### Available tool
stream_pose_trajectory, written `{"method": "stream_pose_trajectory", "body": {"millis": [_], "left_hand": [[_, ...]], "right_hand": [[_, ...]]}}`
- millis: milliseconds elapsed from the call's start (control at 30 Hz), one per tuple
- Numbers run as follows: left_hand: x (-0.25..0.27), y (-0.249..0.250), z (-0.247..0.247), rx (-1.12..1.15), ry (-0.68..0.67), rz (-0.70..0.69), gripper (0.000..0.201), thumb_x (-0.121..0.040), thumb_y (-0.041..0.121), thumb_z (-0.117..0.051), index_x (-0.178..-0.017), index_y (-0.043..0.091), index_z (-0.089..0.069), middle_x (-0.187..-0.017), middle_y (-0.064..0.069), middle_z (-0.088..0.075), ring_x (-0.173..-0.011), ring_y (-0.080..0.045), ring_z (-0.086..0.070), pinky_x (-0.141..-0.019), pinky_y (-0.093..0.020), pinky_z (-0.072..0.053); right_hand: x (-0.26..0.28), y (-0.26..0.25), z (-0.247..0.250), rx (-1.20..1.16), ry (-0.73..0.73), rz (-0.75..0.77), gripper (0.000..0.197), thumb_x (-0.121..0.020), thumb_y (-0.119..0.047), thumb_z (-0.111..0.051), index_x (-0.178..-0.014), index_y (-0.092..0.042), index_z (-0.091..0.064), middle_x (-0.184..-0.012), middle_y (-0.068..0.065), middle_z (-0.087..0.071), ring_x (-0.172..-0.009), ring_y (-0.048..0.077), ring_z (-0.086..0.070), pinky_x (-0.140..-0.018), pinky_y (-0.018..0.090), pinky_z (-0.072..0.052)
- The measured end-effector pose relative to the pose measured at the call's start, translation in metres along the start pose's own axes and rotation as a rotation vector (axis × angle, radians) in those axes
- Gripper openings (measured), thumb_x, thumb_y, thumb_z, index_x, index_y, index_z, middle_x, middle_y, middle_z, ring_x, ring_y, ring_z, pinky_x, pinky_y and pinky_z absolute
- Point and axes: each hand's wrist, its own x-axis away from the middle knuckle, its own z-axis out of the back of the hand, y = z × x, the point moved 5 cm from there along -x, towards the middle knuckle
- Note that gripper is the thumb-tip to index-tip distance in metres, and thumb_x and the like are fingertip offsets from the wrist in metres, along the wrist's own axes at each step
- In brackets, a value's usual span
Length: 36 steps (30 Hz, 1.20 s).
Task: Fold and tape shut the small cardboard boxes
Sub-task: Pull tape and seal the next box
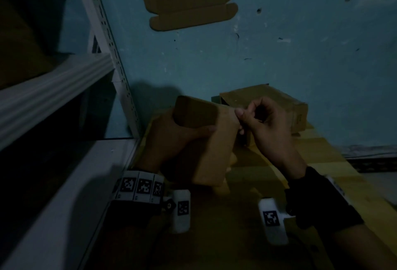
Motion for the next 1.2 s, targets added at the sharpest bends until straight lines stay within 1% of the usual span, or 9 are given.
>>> {"method": "stream_pose_trajectory", "body": {"millis": [133,333,433,533,667,867,1000,1133,1200], "left_hand": [[0.001,-0.003,0.002,0.034,0.003,0.011,0.091,-0.039,0.071,-0.085,-0.118,0.031,-0.067,-0.112,0.012,-0.071,-0.099,-0.005,-0.068,-0.089,-0.039,-0.058],[0.006,-0.005,-0.004,0.191,-0.103,0.050,0.060,-0.058,0.035,-0.088,-0.114,0.025,-0.069,-0.108,0.006,-0.074,-0.095,-0.007,-0.071,-0.080,-0.030,-0.060],[0.007,-0.004,-0.002,0.205,-0.134,0.036,0.047,-0.067,0.022,-0.087,-0.110,0.028,-0.069,-0.104,0.009,-0.075,-0.091,-0.003,-0.071,-0.070,-0.019,-0.057],[0.008,-0.005,-0.001,0.241,-0.151,0.046,0.046,-0.066,0.020,-0.085,-0.108,0.026,-0.069,-0.103,0.007,-0.075,-0.091,-0.005,-0.072,-0.068,-0.018,-0.057],[0.009,-0.006,-0.001,0.267,-0.160,0.041,0.042,-0.073,0.013,-0.084,-0.111,0.022,-0.070,-0.104,0.006,-0.076,-0.092,-0.009,-0.072,-0.069,-0.021,-0.058],[0.010,-0.008,-0.001,0.325,-0.178,0.044,0.038,-0.066,0.017,-0.084,-0.101,0.024,-0.070,-0.098,0.006,-0.077,-0.089,-0.011,-0.073,-0.068,-0.021,-0.058],[0.011,-0.010,-0.002,0.330,-0.206,0.052,0.047,-0.061,0.024,-0.082,-0.106,0.022,-0.070,-0.101,0.002,-0.077,-0.092,-0.014,-0.073,-0.071,-0.025,-0.058],[0.012,-0.011,-0.002,0.337,-0.243,0.063,0.055,-0.063,0.025,-0.081,-0.116,0.016,-0.068,-0.109,-0.002,-0.075,-0.099,-0.019,-0.072,-0.081,-0.032,-0.059],[0.011,-0.012,-0.002,0.341,-0.244,0.073,0.058,-0.061,0.029,-0.082,-0.116,0.016,-0.068,-0.109,-0.002,-0.075,-0.101,-0.020,-0.071,-0.081,-0.032,-0.058]], "right_hand": [[0.000,0.010,-0.002,-0.184,0.017,-0.068,0.011,-0.097,-0.004,-0.064,-0.089,-0.003,-0.057,-0.070,0.012,-0.063,-0.063,0.016,-0.060,-0.063,0.023,-0.053],[0.000,0.033,-0.009,-0.732,-0.070,-0.430,0.026,-0.106,-0.013,-0.049,-0.082,-0.010,-0.061,-0.071,0.003,-0.058,-0.057,0.006,-0.051,-0.053,0.013,-0.048],[-0.001,0.033,-0.007,-0.520,-0.066,-0.403,0.022,-0.102,-0.015,-0.055,-0.081,-0.010,-0.059,-0.067,0.003,-0.059,-0.056,0.009,-0.053,-0.056,0.018,-0.049],[0.001,0.033,-0.005,-0.367,-0.001,-0.362,0.015,-0.092,-0.026,-0.067,-0.084,-0.013,-0.063,-0.071,0.003,-0.064,-0.061,0.012,-0.056,-0.065,0.028,-0.050],[0.002,0.030,-0.006,-0.308,-0.007,-0.374,0.033,-0.083,-0.041,-0.068,-0.092,-0.009,-0.066,-0.072,0.004,-0.065,-0.067,0.018,-0.058,-0.073,0.038,-0.049],[0.005,0.037,-0.010,-0.415,-0.049,-0.484,0.040,-0.089,-0.035,-0.067,-0.113,-0.005,-0.055,-0.082,0.001,-0.072,-0.068,0.008,-0.070,-0.059,0.021,-0.054],[0.007,0.040,-0.011,-0.546,-0.191,-0.555,0.019,-0.089,-0.030,-0.065,-0.094,-0.012,-0.066,-0.088,0.004,-0.067,-0.081,0.017,-0.065,-0.075,0.029,-0.056],[0.008,0.046,-0.014,-0.709,-0.222,-0.581,0.023,-0.072,-0.037,-0.085,-0.082,-0.018,-0.075,-0.089,0.004,-0.063,-0.080,0.011,-0.056,-0.073,0.019,-0.057],[0.007,0.049,-0.015,-0.808,-0.208,-0.597,0.023,-0.073,-0.028,-0.087,-0.083,-0.014,-0.072,-0.092,0.005,-0.061,-0.081,0.009,-0.060,-0.077,0.017,-0.057]]}}
